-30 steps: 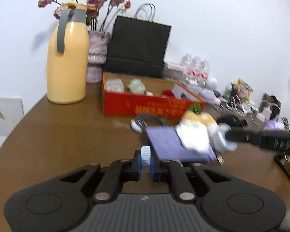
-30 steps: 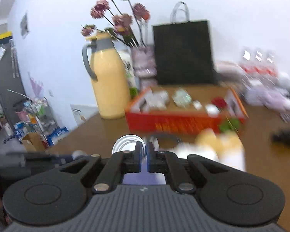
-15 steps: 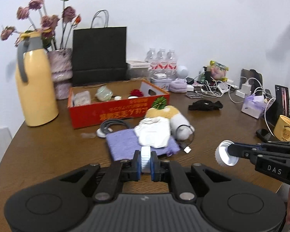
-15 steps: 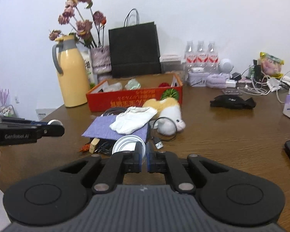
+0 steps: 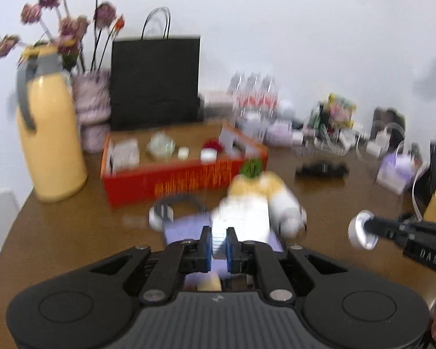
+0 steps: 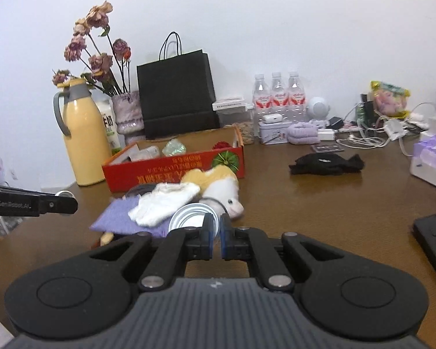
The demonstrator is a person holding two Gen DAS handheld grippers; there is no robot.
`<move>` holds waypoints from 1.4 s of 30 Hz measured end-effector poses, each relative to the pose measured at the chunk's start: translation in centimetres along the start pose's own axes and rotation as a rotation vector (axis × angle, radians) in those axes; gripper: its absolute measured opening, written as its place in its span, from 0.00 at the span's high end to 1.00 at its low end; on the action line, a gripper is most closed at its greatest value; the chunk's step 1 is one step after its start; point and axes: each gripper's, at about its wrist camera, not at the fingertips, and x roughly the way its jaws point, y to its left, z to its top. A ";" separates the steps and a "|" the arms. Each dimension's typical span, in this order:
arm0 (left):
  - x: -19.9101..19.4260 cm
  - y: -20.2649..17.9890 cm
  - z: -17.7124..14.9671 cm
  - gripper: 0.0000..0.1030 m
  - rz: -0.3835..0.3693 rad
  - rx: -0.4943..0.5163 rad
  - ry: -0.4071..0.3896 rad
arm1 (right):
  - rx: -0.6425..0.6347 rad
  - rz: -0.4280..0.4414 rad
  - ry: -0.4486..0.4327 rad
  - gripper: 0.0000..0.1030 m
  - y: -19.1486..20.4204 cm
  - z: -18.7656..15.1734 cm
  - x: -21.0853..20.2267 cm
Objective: Organize objects
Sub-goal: 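Carry the white item and lid into the red box and open both tools, then withdraw both tools from the box back over the table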
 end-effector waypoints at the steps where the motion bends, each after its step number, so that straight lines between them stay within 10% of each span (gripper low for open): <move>1: 0.6 0.7 1.6 0.92 -0.016 0.004 -0.012 | -0.013 0.022 0.002 0.95 -0.2 1.1 0.6; 8: 9.3 7.6 11.8 0.92 0.028 -0.042 0.017 | -0.176 0.120 -0.010 0.95 0.7 12.6 10.4; 13: 19.9 12.0 14.8 0.92 0.130 -0.057 0.142 | -0.169 0.208 0.175 0.95 2.4 19.4 24.5; 19: 27.6 14.4 12.8 0.88 0.193 -0.067 0.248 | -0.126 0.099 0.492 0.95 2.5 17.4 41.9; 22: 28.0 15.1 12.7 0.73 0.172 -0.053 0.239 | -0.037 0.063 0.494 0.94 1.3 16.5 44.8; 24: 27.6 15.7 12.9 0.51 0.187 -0.071 0.214 | -0.036 -0.017 0.449 0.77 1.0 16.5 45.0; 27: 26.6 16.2 13.6 0.49 0.188 -0.093 0.191 | -0.016 -0.007 0.403 0.27 0.7 17.0 43.5; 42: 4.2 7.1 13.2 0.16 0.115 0.010 -0.176 | -0.127 0.144 0.086 0.00 2.5 20.2 19.2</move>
